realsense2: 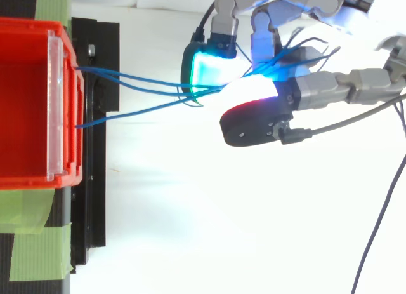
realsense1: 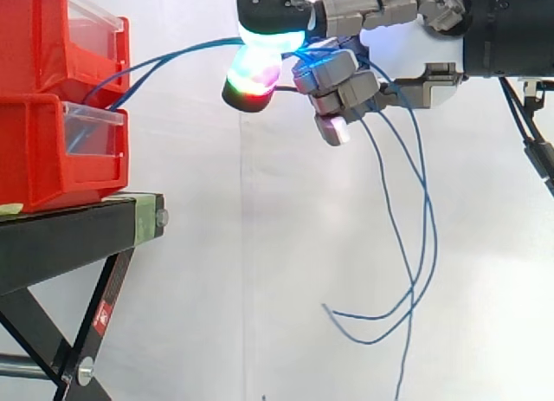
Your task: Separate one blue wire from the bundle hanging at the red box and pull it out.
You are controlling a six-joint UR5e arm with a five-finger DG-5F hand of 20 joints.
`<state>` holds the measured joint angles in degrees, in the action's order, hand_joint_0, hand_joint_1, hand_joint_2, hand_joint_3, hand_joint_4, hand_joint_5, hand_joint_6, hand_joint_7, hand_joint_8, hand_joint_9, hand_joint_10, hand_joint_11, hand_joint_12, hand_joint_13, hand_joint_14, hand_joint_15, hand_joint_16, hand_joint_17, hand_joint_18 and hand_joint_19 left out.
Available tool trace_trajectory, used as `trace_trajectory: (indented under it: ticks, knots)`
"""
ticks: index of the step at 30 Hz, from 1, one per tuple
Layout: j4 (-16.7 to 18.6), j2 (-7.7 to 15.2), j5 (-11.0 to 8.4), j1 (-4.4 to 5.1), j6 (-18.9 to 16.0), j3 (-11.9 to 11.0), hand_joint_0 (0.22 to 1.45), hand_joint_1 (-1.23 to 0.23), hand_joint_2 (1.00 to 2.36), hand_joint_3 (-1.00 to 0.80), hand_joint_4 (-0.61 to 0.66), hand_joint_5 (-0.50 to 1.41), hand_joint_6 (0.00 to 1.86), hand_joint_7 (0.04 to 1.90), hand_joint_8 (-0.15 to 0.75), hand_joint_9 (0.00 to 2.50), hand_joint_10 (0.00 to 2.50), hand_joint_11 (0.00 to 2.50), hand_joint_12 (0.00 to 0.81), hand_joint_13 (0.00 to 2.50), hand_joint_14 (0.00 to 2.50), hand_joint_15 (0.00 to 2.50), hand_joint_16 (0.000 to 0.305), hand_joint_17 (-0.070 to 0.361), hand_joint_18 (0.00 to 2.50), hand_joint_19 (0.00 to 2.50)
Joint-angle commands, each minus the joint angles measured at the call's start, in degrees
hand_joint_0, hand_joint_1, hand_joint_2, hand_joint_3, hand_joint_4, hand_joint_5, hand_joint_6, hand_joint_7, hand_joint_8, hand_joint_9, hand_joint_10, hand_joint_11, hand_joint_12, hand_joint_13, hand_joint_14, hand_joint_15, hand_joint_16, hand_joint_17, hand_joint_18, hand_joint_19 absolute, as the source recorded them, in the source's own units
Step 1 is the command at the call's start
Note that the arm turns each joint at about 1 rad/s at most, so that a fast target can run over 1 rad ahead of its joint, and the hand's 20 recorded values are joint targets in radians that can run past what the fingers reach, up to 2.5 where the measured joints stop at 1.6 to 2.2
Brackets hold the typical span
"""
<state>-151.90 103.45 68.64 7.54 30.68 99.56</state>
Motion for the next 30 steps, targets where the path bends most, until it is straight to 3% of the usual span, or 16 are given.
trace_trajectory:
  ticks: [1, 5, 8, 16, 18, 25, 30]
  knots:
    - [-0.1, 0.0, 0.00, 0.02, 0.0, 0.0, 0.68, -0.96, 1.03, -0.15, 0.20, -0.23, 0.89, 1.12, 0.291, 0.61, 1.19, 1.48, 0.359, 0.49, 2.13, 1.41, 0.044, 0.099, 0.79, 1.34]
    - [-0.1, 0.0, 0.00, 0.02, 0.0, -0.1, 0.61, -0.93, 1.02, -0.29, 0.21, -0.23, 0.88, 1.08, 0.298, 0.62, 1.18, 1.47, 0.355, 0.47, 2.16, 1.42, 0.043, 0.097, 0.77, 1.39]
    - [-0.1, 0.0, 0.00, -0.07, 0.0, 0.0, 0.58, -0.83, 1.01, -0.42, 0.22, -0.22, 0.87, 1.07, 0.303, 0.67, 1.16, 1.46, 0.355, 0.47, 2.22, 1.38, 0.043, 0.097, 0.78, 1.42]
    - [-0.1, 0.0, 0.00, 0.02, 0.0, -0.1, 0.56, -0.60, 1.00, -0.49, 0.23, -0.19, 0.85, 1.06, 0.301, 0.79, 1.18, 1.42, 0.358, 0.53, 2.27, 1.29, 0.039, 0.089, 0.80, 1.44]
    - [-0.1, 0.0, 0.00, 0.02, 0.0, 0.0, 0.58, -0.56, 1.00, -0.49, 0.18, -0.17, 0.83, 1.06, 0.282, 0.91, 1.11, 1.45, 0.352, 0.57, 2.22, 1.32, 0.038, 0.086, 0.81, 1.45]
    - [0.0, 0.0, 0.00, 0.02, 0.0, 0.0, 0.62, -0.61, 1.01, -0.42, 0.17, -0.15, 0.82, 1.07, 0.264, 1.00, 1.10, 1.50, 0.345, 0.67, 2.10, 1.36, 0.038, 0.085, 0.86, 1.44]
    - [0.1, 0.0, 0.00, 0.10, 0.0, 0.0, 0.63, -0.71, 1.02, -0.33, 0.19, -0.14, 0.83, 1.18, 0.269, 0.97, 1.34, 1.49, 0.351, 0.70, 2.06, 1.37, 0.037, 0.084, 0.88, 1.43]
